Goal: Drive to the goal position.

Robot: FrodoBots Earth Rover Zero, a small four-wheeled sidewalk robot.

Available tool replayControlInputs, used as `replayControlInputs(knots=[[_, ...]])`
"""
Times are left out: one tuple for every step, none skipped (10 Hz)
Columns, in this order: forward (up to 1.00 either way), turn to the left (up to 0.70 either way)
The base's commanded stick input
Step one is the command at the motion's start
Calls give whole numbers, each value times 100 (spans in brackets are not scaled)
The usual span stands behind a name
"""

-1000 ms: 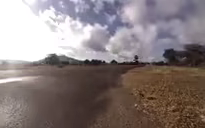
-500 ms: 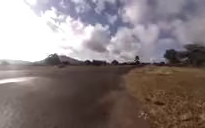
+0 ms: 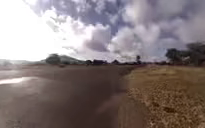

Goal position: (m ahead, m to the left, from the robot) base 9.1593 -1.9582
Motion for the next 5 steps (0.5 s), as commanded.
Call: replayControlInputs(knots=[[50, 0], [50, 0], [50, 0], [50, 0], [50, 0]])
